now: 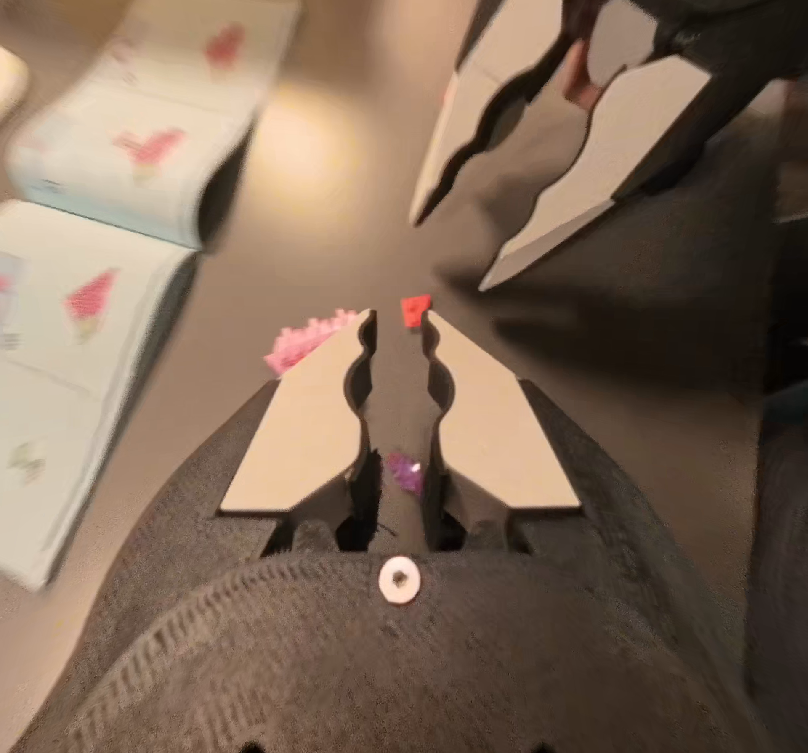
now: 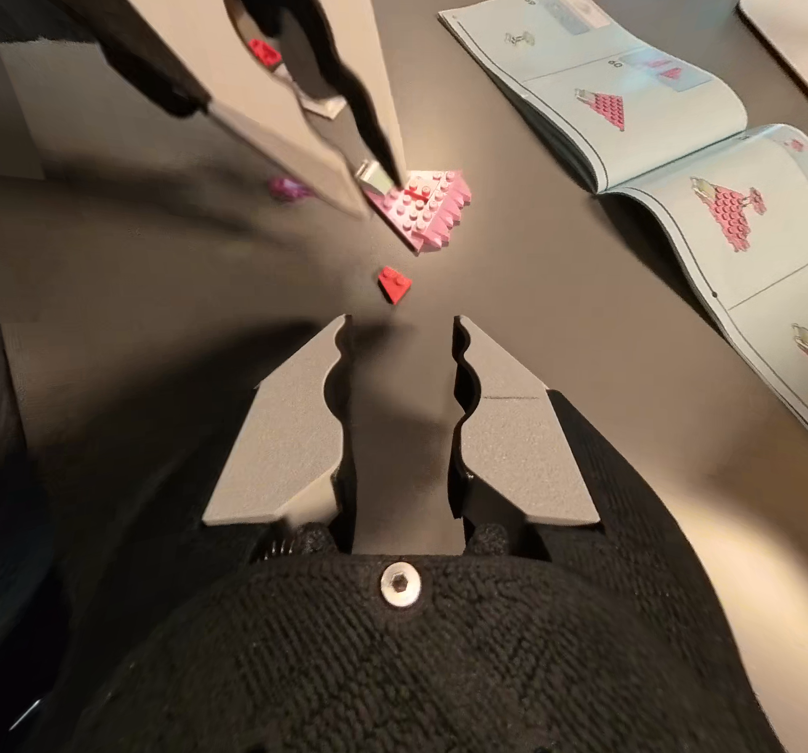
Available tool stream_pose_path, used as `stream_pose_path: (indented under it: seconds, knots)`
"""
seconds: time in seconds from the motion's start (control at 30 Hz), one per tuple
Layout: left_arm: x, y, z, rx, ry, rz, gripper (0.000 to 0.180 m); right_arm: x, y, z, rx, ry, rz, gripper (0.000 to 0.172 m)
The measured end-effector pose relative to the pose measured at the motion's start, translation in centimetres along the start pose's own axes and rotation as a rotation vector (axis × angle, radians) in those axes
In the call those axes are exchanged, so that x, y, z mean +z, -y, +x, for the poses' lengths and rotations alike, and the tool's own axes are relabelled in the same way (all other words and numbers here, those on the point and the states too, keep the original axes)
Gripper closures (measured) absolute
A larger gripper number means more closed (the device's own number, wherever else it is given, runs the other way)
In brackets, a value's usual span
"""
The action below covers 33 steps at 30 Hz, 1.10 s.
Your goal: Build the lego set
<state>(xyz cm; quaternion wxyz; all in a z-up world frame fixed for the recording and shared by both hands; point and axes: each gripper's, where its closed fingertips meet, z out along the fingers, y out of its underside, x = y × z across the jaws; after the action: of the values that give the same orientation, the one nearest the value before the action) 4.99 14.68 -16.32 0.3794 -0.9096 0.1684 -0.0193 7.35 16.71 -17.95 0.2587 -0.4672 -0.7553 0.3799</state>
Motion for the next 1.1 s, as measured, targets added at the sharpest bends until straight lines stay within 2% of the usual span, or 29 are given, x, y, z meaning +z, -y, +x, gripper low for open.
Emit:
stream_pose_path:
  seconds: [0.07,0.1,0.23,0.27,0.33,0.37,0.43,0.53,0.67,0.77,0.87,0.9,1.0,1.1]
  knots:
    - [-1.6,-0.4,-1.9,0.023,0.144,0.061,0.169,0.4,0.3,0.1,0.005,-0.021,-0.003,0.114]
    - [-1.9,-1.3,-2.7,0.007,0.193,0.042,0.166,0.5,0.4,0.3,0.012,-0.052,-0.020,0.112]
    - [-1.2,-5.1,-3.4,-0.173,0.164,-0.116,0.136,1.2,2.1,0.1,0.059,-0.057,0.010,0.111]
    - [-1.0,-5.6,-3.4,-0.201,0.150,-0.140,0.136,1.6,2.4,-0.1,0.072,-0.036,0.017,0.112]
    - [-0.8,-5.6,-3.4,-0.188,0.139,-0.127,0.158,2.3,2.6,-0.6,0.042,-0.014,0.001,0.111]
    - [-0.8,-5.6,-3.7,-0.158,0.158,-0.131,0.164,2.6,2.7,-1.0,-0.010,-0.012,-0.009,0.110]
    - [-0.8,-5.6,-3.9,-0.105,0.168,-0.144,0.165,3.1,3.2,-1.6,-0.151,-0.045,-0.013,0.111]
    - [-0.8,-4.9,-4.0,-0.127,0.139,-0.119,0.165,4.0,4.2,-1.2,-0.393,-0.180,-0.020,0.117]
    - [-1.3,-3.1,-4.8,-0.245,0.102,-0.024,0.165,4.7,5.5,1.0,-0.737,-0.439,-0.094,0.144]
    - [-2.3,-2.2,-5.3,-0.284,0.093,0.028,0.165,5.1,5.9,1.9,-0.877,-0.541,-0.157,0.146]
    - [-3.2,-1.0,-4.5,-0.282,0.037,0.091,0.165,4.3,7.4,3.3,-0.969,-0.695,-0.149,0.164]
    - [-3.5,-0.6,-4.4,-0.257,0.035,0.122,0.163,4.1,7.6,3.5,-0.987,-0.715,-0.148,0.168]
    - [-4.1,0.2,-3.8,-0.075,0.047,0.209,0.136,3.9,7.8,3.5,-0.978,-0.711,-0.123,0.169]
    - [-4.5,-0.5,-5.3,0.296,0.281,0.228,0.136,3.7,7.7,3.5,-0.990,-0.702,-0.124,0.170]
